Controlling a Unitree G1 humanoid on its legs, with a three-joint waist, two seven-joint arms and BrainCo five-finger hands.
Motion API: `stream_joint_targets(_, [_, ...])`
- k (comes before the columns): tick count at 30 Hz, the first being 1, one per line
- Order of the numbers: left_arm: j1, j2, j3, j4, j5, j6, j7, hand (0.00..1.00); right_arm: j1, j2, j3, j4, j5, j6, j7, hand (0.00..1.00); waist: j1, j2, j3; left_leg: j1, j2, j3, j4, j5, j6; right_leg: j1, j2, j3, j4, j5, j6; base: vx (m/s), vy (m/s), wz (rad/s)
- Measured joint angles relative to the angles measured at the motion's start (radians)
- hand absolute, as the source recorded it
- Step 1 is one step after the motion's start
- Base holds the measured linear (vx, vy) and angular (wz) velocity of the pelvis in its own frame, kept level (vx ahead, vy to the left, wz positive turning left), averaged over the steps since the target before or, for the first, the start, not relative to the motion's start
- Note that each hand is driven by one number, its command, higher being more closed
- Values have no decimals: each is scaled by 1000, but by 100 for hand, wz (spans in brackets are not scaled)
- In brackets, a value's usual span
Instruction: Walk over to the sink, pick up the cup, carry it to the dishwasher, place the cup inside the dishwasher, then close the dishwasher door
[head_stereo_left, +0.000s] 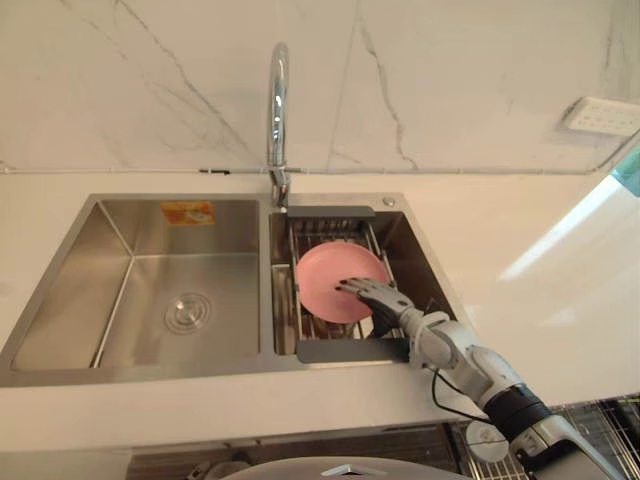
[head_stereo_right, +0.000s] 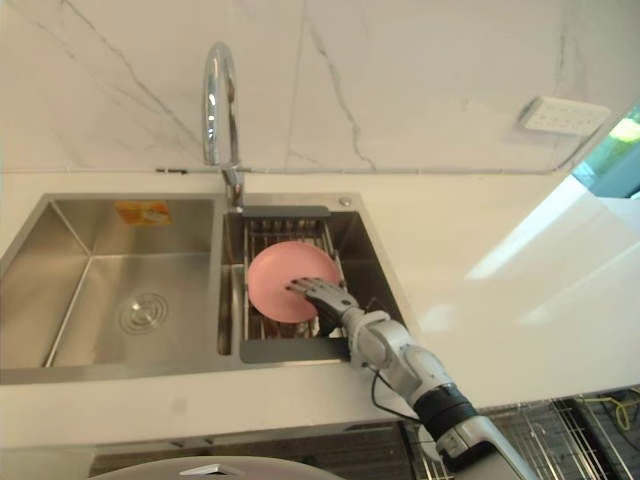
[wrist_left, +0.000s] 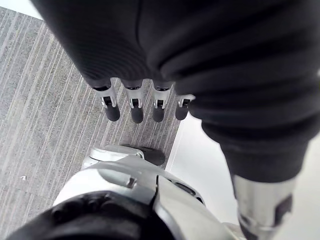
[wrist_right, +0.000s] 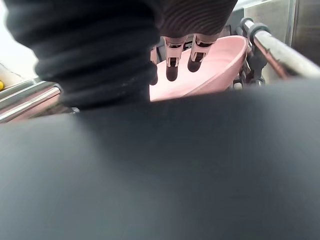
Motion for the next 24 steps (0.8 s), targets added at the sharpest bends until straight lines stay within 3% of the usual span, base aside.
stream_joint_targets(8, [-2, 1, -17, -1, 1, 0, -1, 0, -46, -3, 36, 55, -76, 0, -41, 0, 7, 2, 4, -3, 0, -11, 0, 2, -5, 5, 0, -10, -4, -6, 1, -47, -12, 4])
stream_joint_targets(9, [-1, 0, -17, 0, 1, 0, -1, 0, -49, -2, 38, 67, -76, 0, -54, 100, 10, 1, 4, -7, 0, -12, 0, 1, -5, 7, 0, -11, -5, -10, -4, -66, -6, 3])
stream_joint_targets(17, [-1, 8, -18, 0, 32, 1, -2, 0, -77, 2, 40, 121, -108, 5, -124, 100, 13, -7, 8, -15, 0, -14, 0, -1, -2, 5, -5, -36, 0, -10, -4, -14, -1, 1])
stream_joint_targets(24, [-6, 8, -19, -5, 38, 0, -2, 0, -117, 6, 48, 184, -127, 20, -135, 100, 36, -8, 11, -12, -3, -37, 0, 0, -4, 21, -8, -63, 0, -8, 2, 24, 3, 10])
